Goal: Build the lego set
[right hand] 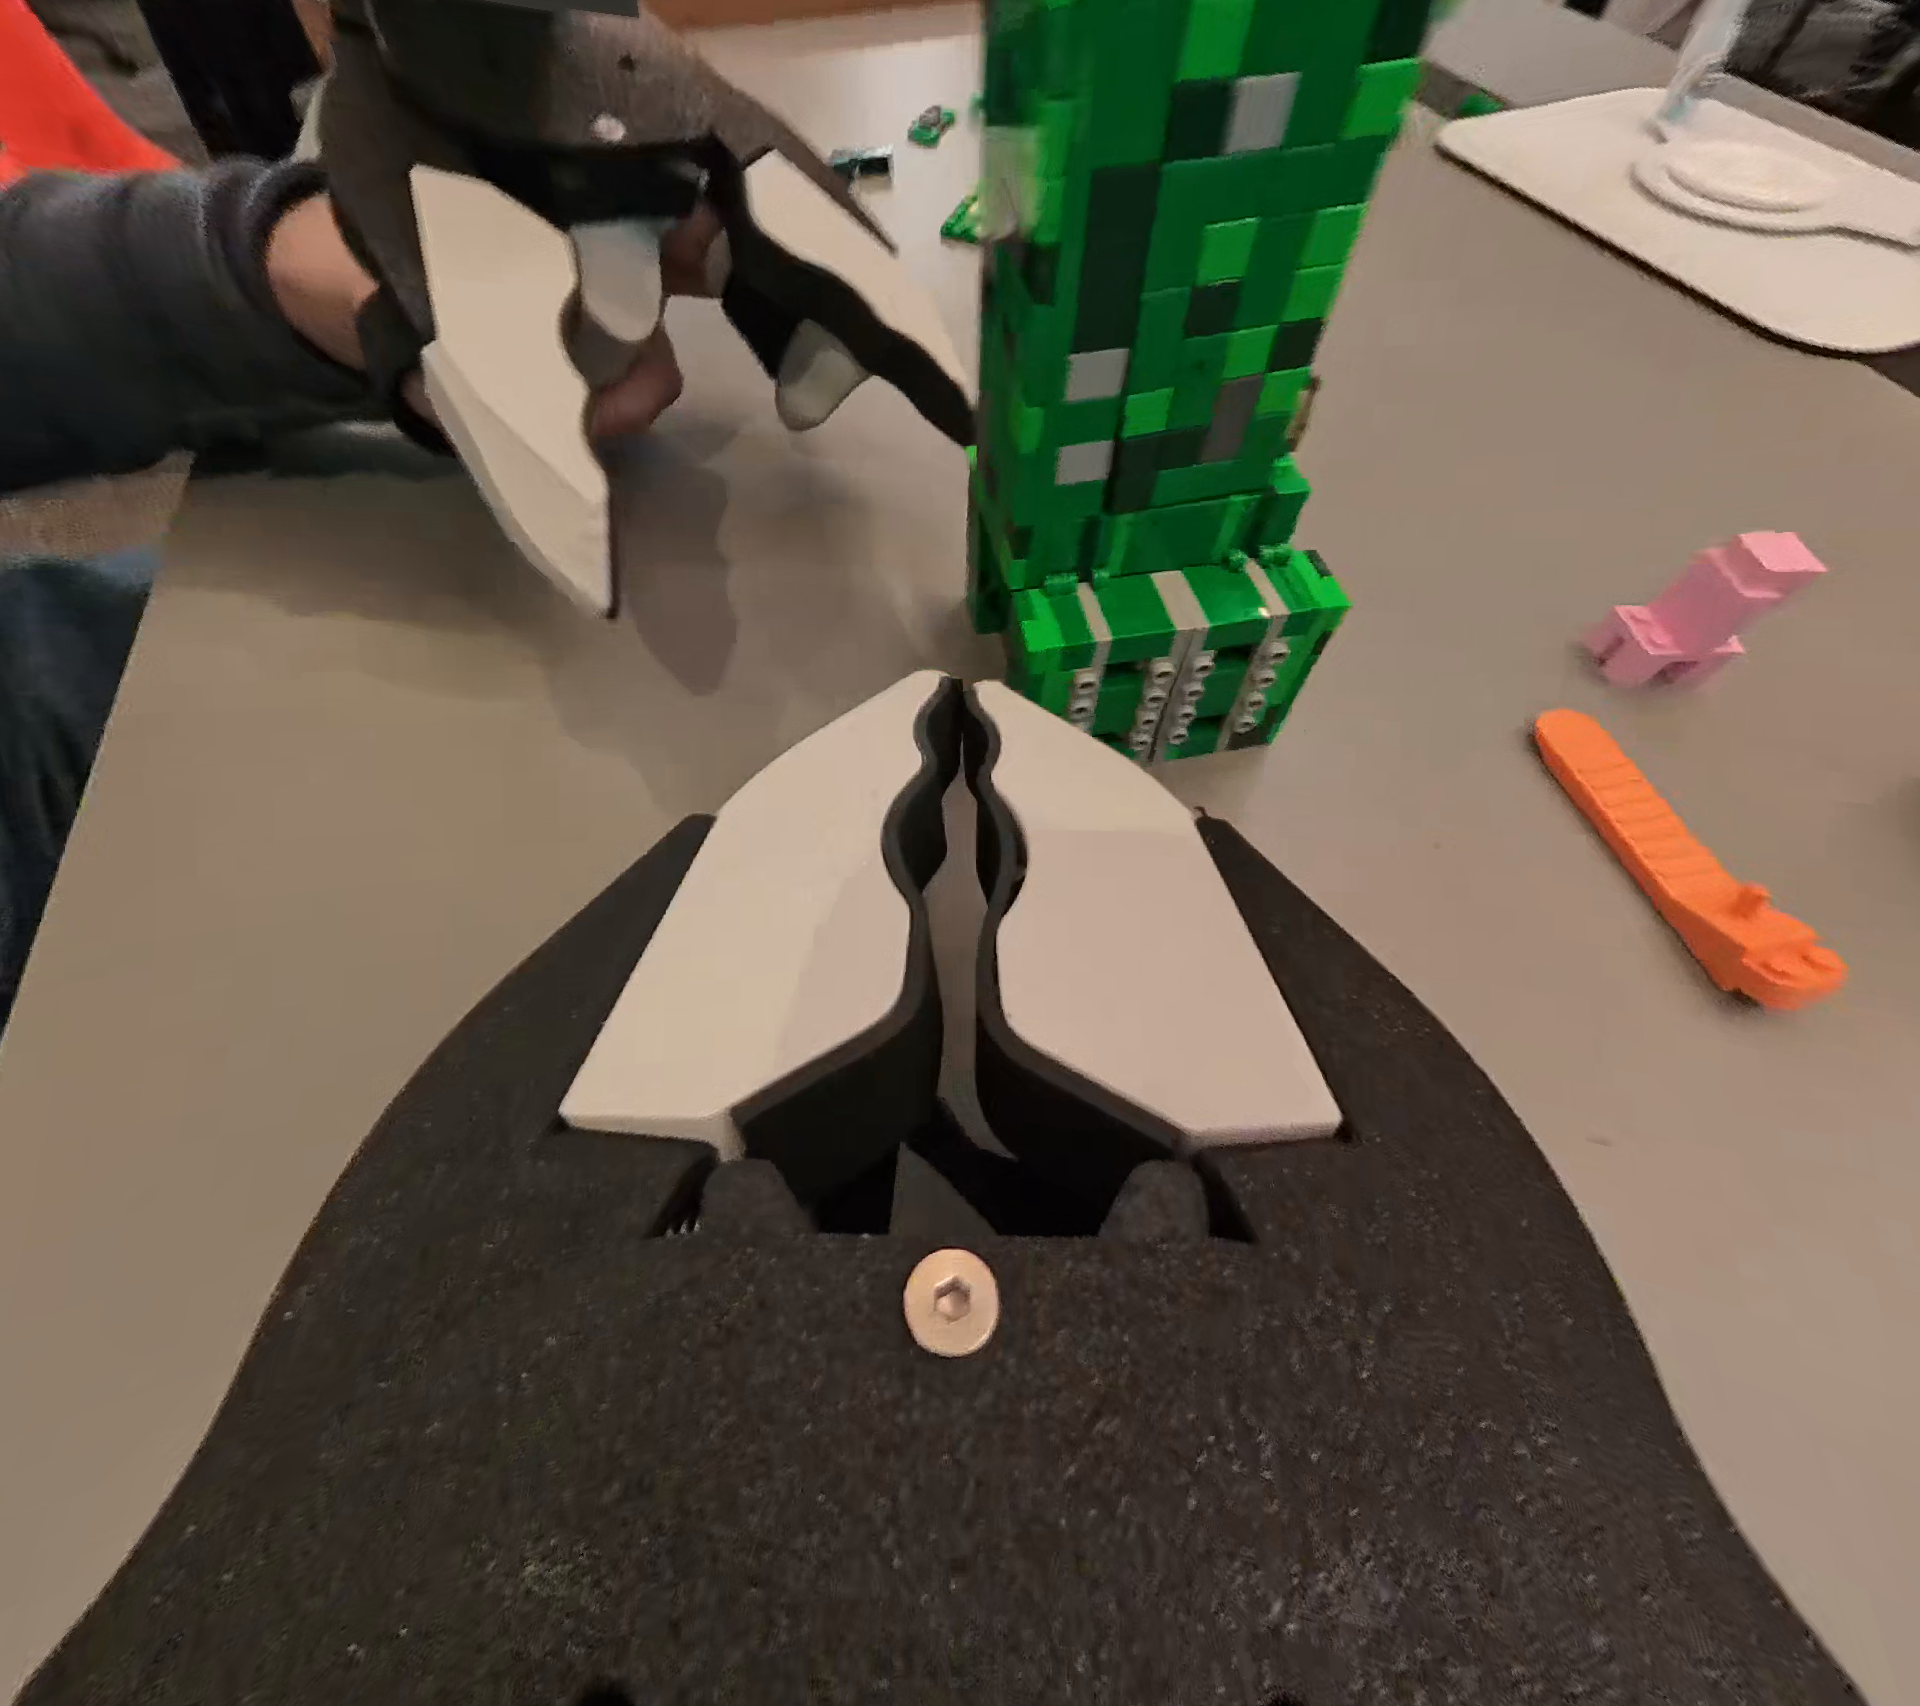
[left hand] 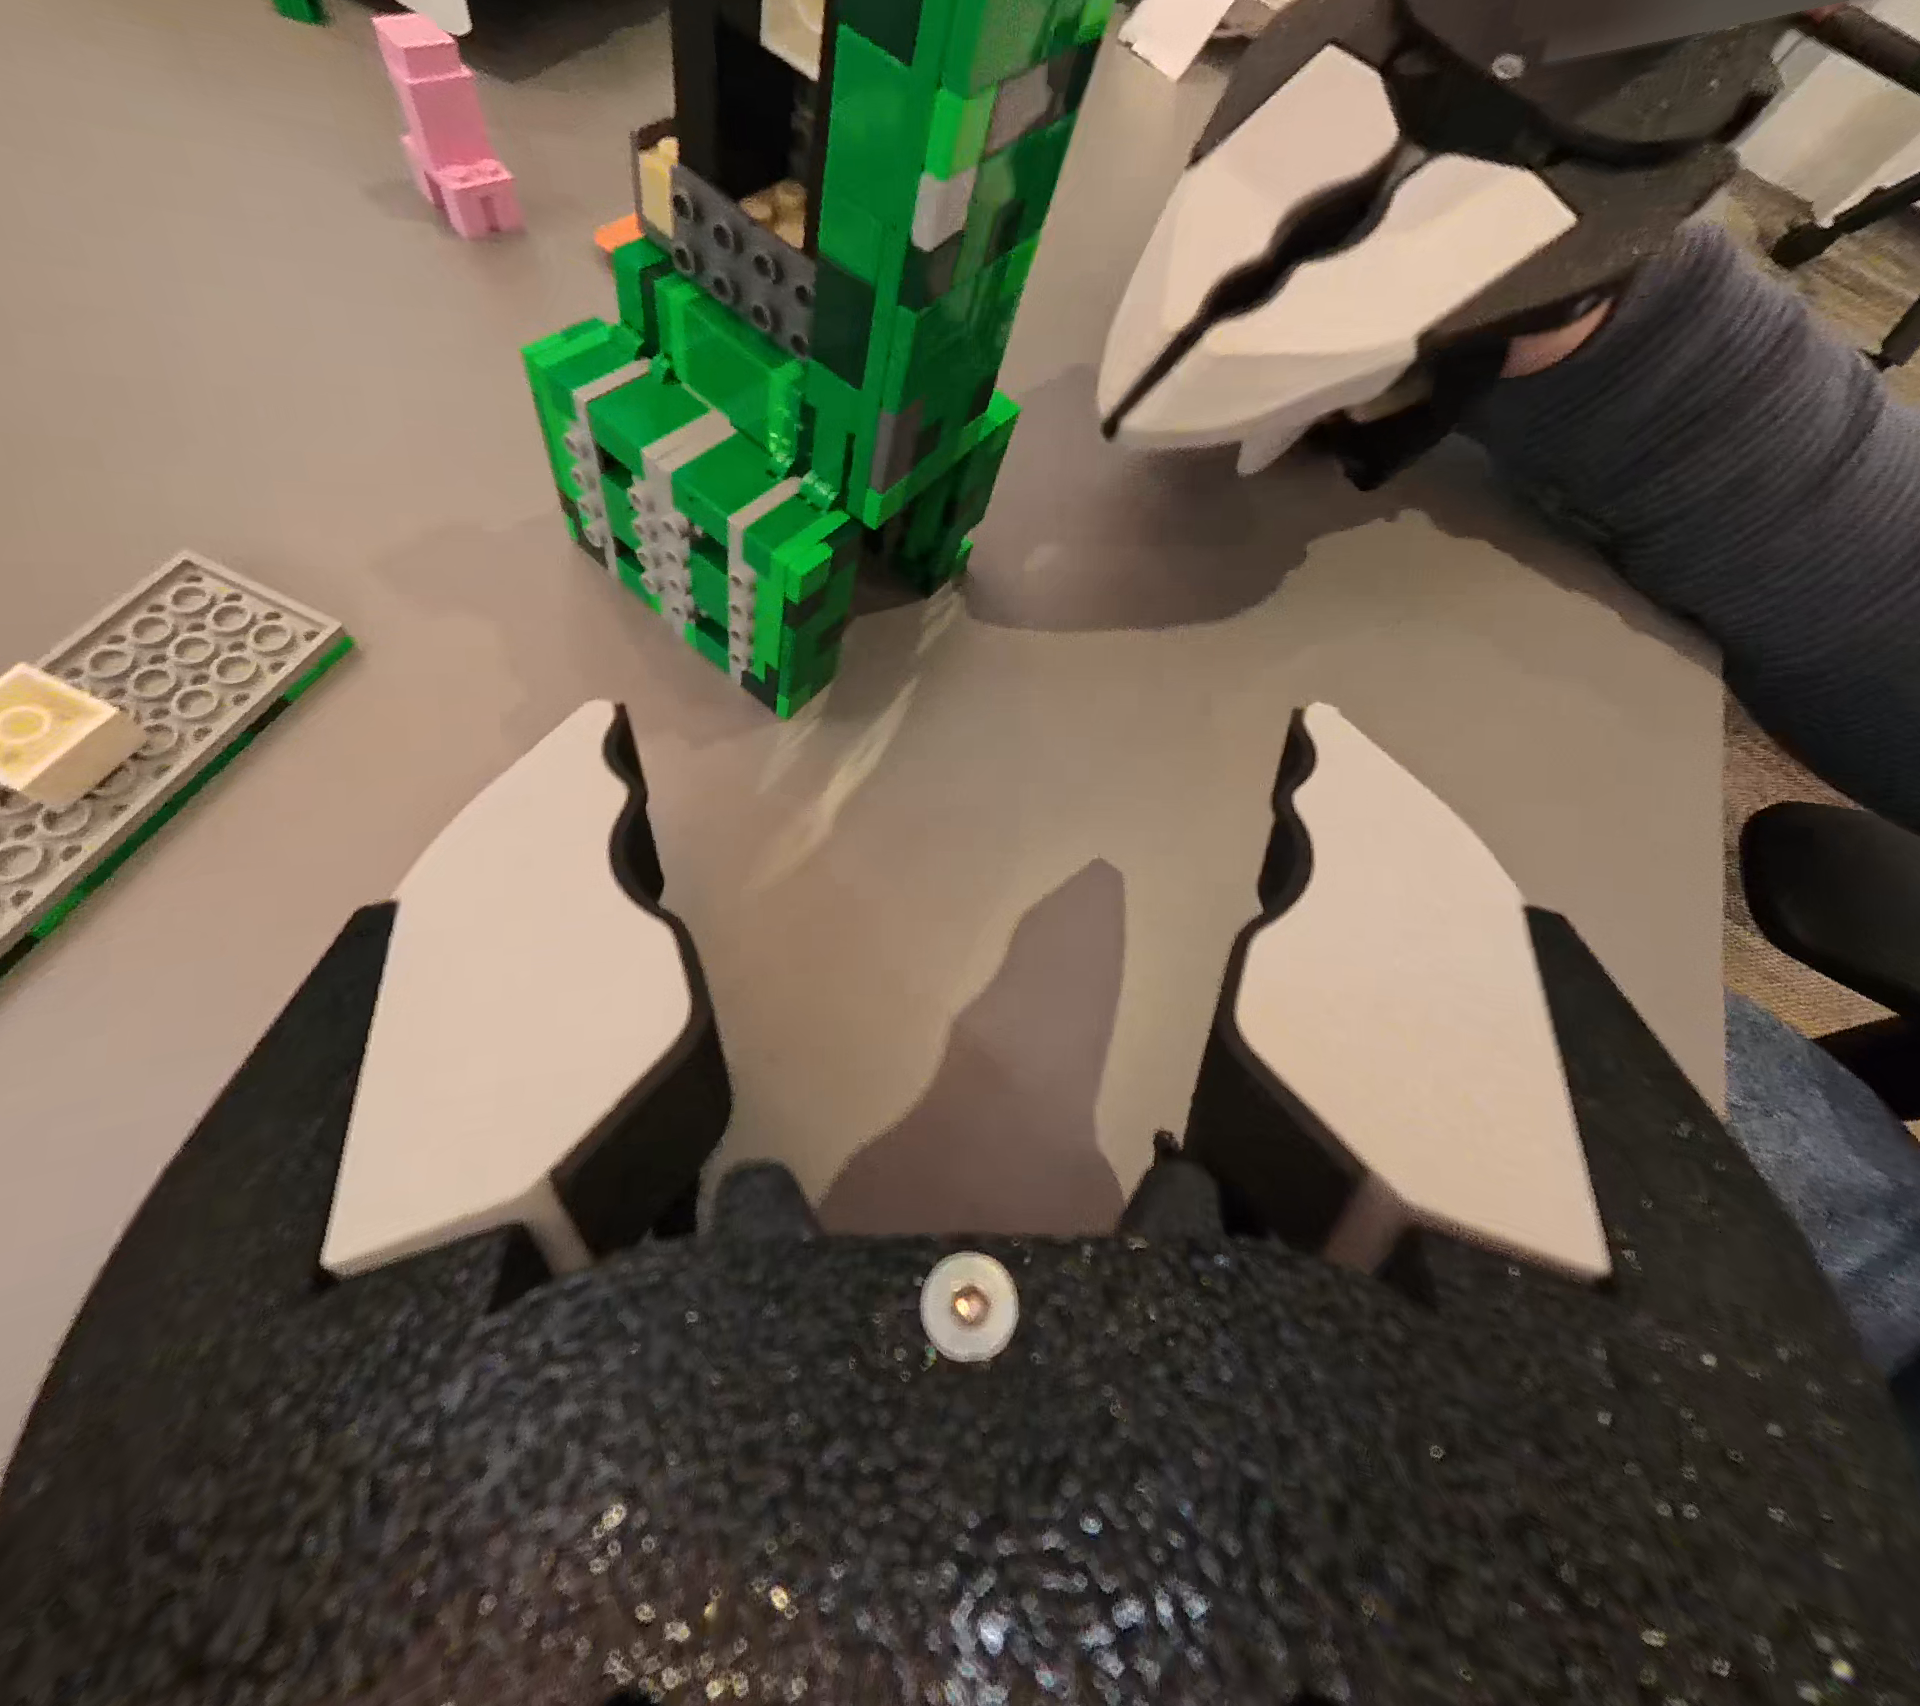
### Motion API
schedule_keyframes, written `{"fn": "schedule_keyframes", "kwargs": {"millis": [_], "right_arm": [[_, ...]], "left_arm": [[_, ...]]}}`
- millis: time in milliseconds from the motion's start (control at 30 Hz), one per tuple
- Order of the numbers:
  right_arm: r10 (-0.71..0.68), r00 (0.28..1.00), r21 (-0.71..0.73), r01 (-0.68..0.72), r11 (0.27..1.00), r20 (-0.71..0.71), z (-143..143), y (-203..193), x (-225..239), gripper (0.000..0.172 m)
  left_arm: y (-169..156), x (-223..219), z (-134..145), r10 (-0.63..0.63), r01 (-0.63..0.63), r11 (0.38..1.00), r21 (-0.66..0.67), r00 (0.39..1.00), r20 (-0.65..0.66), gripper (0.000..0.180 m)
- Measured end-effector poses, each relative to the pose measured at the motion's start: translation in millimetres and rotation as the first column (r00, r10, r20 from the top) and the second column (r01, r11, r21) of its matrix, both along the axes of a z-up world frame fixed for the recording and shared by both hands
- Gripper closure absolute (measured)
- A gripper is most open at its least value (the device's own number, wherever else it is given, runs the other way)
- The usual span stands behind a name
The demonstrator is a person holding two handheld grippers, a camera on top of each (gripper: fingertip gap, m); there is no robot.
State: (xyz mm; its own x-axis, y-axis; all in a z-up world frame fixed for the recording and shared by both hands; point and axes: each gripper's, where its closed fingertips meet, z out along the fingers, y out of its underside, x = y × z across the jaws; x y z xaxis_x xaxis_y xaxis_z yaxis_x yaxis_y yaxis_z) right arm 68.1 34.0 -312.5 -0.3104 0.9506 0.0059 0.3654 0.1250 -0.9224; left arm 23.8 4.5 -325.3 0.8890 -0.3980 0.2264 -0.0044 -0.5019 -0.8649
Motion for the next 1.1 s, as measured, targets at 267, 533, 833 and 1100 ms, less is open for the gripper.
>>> {"fn": "schedule_keyframes", "kwargs": {"millis": [267, 533, 833, 1100], "right_arm": [[-0.419, 0.846, 0.291, 0.513, 0.808, -0.329, 29.7, 77.5, 6.0, 0.172], [-0.158, 0.891, 0.395, 0.34, 0.853, -0.425, 31.1, 34.4, -16.0, 0.172], [-0.058, 0.942, 0.319, 0.169, 0.933, -0.33, 24.9, 27.7, -28.0, 0.172], [-0.035, 0.983, 0.35, 0.098, 0.931, -0.182, 6.4, 22.2, -34.2, 0.172]], "left_arm": [[-1.2, 15.3, 5.9, -0.065, 0.065, 0.997, 0.034, 0.998, 0.019, 0.064], [1.1, 9.5, 9.4, -0.012, 0.009, 1.0, 0.029, 0.996, 0.092, 0.065], [12.7, 12.4, 12.8, -0.008, 0.003, 0.999, 0.039, 0.99, 0.144, 0.069], [14.6, 16.8, 7.9, -0.014, 0.013, 1.0, 0.011, 0.993, 0.115, 0.075]]}}
